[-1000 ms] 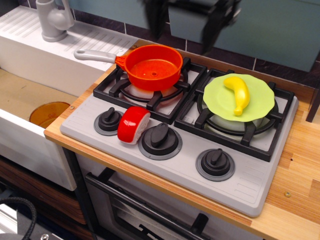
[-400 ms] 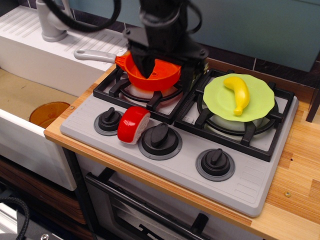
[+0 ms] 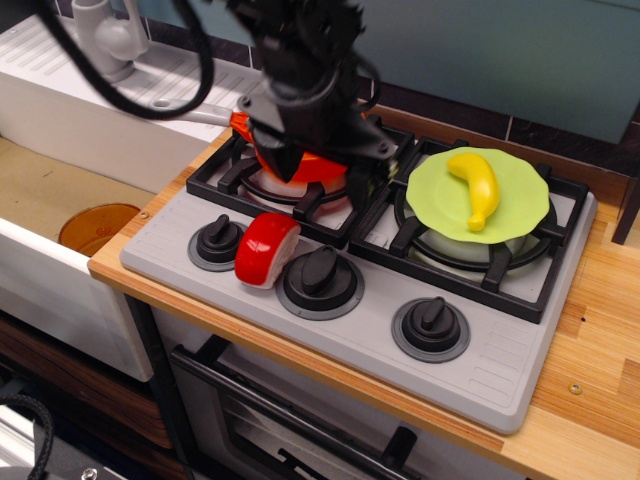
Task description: End effector transition from object to object
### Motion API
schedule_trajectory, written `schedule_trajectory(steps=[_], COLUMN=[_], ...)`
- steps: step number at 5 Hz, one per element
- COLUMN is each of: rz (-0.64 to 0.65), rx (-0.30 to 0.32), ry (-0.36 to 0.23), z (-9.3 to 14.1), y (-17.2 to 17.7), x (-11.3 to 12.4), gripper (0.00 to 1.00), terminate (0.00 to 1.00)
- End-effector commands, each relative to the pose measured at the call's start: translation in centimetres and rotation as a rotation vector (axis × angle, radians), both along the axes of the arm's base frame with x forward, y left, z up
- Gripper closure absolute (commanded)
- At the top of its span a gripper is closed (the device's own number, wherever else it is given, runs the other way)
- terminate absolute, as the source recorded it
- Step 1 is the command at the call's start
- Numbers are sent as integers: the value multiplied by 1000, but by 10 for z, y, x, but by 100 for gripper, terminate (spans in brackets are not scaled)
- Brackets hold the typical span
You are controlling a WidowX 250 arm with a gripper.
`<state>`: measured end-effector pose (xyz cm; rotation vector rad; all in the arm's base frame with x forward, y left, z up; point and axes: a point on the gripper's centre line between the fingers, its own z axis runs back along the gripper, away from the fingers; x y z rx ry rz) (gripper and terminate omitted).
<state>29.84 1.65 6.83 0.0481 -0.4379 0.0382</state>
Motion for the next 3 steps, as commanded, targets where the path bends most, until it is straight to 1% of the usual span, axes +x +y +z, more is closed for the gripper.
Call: schedule_trajectory(steps=[1,2,3], rz=[8,14,13], rx=[43,44,52], ry=[-44,-53,-10], z=[-11,-25,-37], y=[13,16,9], x=[-6,-13,-18], gripper=[0,0,0], terminate=[0,0,0])
